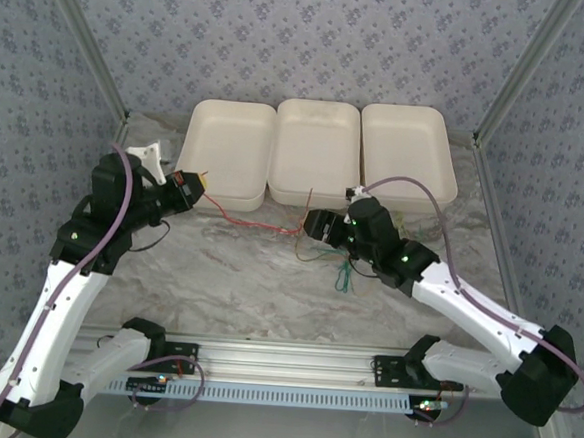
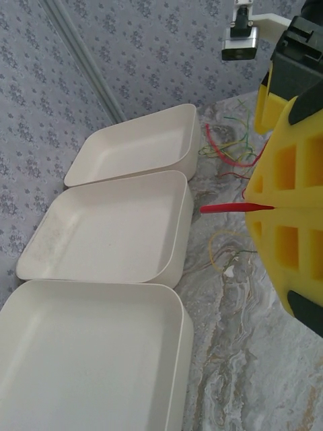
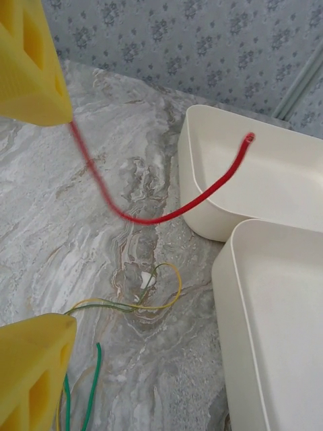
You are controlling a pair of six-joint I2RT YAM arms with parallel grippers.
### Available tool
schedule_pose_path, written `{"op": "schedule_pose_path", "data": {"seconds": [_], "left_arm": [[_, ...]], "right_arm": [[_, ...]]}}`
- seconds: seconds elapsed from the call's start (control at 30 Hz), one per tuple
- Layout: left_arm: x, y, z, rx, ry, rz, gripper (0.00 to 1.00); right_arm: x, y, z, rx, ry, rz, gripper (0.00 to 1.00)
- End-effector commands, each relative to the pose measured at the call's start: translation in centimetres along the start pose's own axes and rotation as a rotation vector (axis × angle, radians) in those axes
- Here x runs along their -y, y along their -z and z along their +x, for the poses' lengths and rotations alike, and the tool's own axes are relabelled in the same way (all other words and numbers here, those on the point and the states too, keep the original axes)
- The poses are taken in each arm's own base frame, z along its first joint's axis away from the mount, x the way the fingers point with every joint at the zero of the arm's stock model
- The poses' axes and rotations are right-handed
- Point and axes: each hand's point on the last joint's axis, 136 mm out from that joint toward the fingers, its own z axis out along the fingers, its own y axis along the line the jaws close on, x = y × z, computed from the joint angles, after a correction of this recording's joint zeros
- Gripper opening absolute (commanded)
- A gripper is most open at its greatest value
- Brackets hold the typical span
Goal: Untangle the cables
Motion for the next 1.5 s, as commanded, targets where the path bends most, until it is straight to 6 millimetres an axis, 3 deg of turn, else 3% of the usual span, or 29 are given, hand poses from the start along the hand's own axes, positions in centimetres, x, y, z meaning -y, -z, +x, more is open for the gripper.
{"op": "schedule_pose_path", "data": {"seconds": [0.0,0.37,0.67,0.87,1.0,1.47], "left_arm": [[0.5,0.2,0.2,-0.002,-0.002,0.032,0.00],[0.5,0.6,0.7,-0.007,0.004,0.042,0.00],[-0.5,0.2,0.9,-0.009,0.008,0.003,0.00],[-0.2,0.0,1.1,-0.014,0.017,0.022,0.00],[-0.3,0.0,1.2,-0.018,0.016,0.018,0.00],[-0.3,0.3,1.3,-0.020,0.015,0.017,0.00]], "right_arm": [[-2.2,0.1,-2.0,0.058,0.042,-0.049,0.76],[-1.1,-0.9,-3.4,0.074,0.014,-0.026,0.73],[-0.4,2.3,-3.5,0.098,-0.017,-0.034,0.72],[0.1,1.6,-2.7,0.085,-0.024,-0.032,0.75],[-0.9,1.1,-3.4,0.080,-0.015,-0.044,0.76],[-2.0,-3.6,-2.9,0.022,-0.008,-0.038,0.71]]}}
